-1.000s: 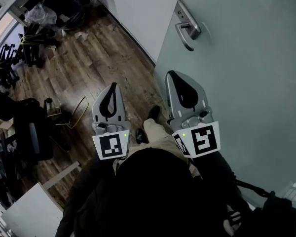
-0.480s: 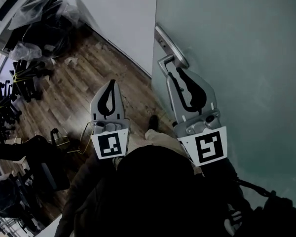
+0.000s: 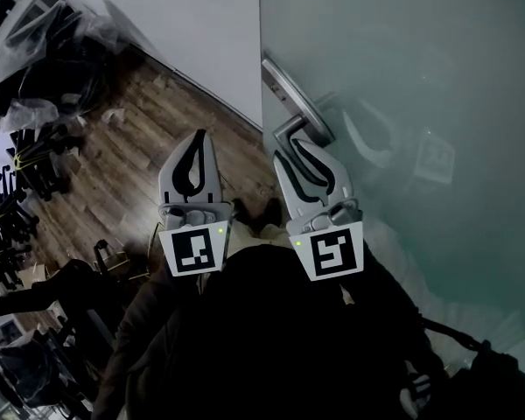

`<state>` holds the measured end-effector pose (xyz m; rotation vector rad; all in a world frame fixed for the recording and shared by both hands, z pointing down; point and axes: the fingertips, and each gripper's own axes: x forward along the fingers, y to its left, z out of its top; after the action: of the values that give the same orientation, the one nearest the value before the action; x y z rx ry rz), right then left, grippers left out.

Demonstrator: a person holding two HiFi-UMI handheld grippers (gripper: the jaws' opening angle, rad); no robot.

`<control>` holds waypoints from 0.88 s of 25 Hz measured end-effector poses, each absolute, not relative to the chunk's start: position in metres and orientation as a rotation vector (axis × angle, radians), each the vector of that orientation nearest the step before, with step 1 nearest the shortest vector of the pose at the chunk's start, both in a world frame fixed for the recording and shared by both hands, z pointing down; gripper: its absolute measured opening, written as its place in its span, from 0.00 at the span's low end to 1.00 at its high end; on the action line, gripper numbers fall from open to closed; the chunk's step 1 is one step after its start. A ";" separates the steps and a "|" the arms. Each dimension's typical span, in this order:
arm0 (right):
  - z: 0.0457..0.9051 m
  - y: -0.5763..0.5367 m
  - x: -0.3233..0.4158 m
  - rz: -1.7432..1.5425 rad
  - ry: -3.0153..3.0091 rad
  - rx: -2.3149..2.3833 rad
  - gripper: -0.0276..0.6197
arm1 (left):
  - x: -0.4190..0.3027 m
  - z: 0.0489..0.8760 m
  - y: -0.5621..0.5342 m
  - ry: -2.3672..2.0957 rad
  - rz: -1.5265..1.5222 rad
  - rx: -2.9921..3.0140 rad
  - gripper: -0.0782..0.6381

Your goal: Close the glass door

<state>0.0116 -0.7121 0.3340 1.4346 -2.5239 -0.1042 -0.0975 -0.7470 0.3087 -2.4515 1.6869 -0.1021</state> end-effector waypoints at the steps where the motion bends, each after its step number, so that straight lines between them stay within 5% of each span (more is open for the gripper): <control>1: 0.333 -0.713 0.012 -0.093 -2.514 1.453 0.19 | -0.097 0.307 -0.749 1.673 -0.102 -2.464 0.10; 22: 0.351 -0.713 0.014 0.116 -2.489 1.389 0.14 | -0.077 0.312 -0.749 1.668 -0.131 -2.473 0.10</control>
<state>0.0137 -0.7132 0.3507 1.3886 -2.4891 0.1162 -0.0769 -0.7486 0.3121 -2.4725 1.6681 -0.1312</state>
